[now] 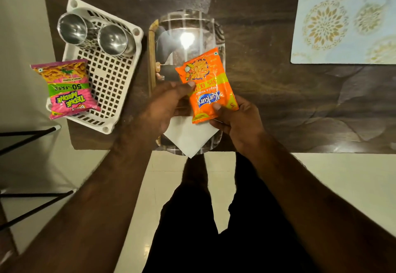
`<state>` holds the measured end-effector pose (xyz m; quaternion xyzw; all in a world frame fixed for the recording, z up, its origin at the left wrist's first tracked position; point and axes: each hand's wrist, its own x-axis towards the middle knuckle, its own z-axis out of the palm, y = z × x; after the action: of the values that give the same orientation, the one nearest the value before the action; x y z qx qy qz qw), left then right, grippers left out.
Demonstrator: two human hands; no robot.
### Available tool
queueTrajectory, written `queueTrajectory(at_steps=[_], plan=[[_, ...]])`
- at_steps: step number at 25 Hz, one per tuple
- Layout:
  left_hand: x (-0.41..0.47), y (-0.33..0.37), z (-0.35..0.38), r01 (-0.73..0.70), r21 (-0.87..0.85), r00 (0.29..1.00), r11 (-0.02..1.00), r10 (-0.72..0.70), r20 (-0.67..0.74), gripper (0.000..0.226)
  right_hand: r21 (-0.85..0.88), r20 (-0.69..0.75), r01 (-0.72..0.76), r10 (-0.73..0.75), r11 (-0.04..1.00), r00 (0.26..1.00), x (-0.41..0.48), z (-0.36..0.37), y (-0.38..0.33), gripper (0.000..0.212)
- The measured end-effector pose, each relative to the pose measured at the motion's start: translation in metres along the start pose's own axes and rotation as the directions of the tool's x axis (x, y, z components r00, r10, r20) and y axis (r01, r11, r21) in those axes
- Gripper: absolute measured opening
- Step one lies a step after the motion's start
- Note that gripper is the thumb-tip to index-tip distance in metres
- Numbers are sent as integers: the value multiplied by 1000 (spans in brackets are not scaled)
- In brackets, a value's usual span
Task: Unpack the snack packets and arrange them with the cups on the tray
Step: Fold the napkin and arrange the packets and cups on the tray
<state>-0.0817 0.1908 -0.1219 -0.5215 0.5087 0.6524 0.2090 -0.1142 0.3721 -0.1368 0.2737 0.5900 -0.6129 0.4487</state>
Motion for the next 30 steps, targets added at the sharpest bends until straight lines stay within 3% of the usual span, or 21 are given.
queueTrajectory(at_steps=[4,9,14,18,21,24,28,30], plan=[[10,4,12,-109,108,990,988,118,-78,35,-373,-4,91,-99,923,995,8,-5,-7,14],[33,13,16,-199,281,974,939,220,-47,37,-677,-91,107,-228,728,969,24,-13,-18,23],[43,2,20,-273,616,933,739,360,-18,45,-736,-113,108,-279,668,953,30,-17,-18,14],[42,-5,15,-262,635,935,727,355,-21,49,-797,-112,116,-334,592,936,26,-18,-24,19],[36,-11,7,-269,622,930,735,366,-31,54,-883,-56,191,-500,429,864,20,-9,-37,26],[28,-20,0,-256,588,942,767,333,-25,63,-911,214,375,-581,171,785,22,11,-50,42],[20,-29,1,-247,568,943,785,329,-44,62,-864,503,446,-364,-234,784,39,36,-63,67],[20,-30,3,-247,546,947,800,319,-40,60,-839,528,438,-286,-323,800,45,38,-62,77]])
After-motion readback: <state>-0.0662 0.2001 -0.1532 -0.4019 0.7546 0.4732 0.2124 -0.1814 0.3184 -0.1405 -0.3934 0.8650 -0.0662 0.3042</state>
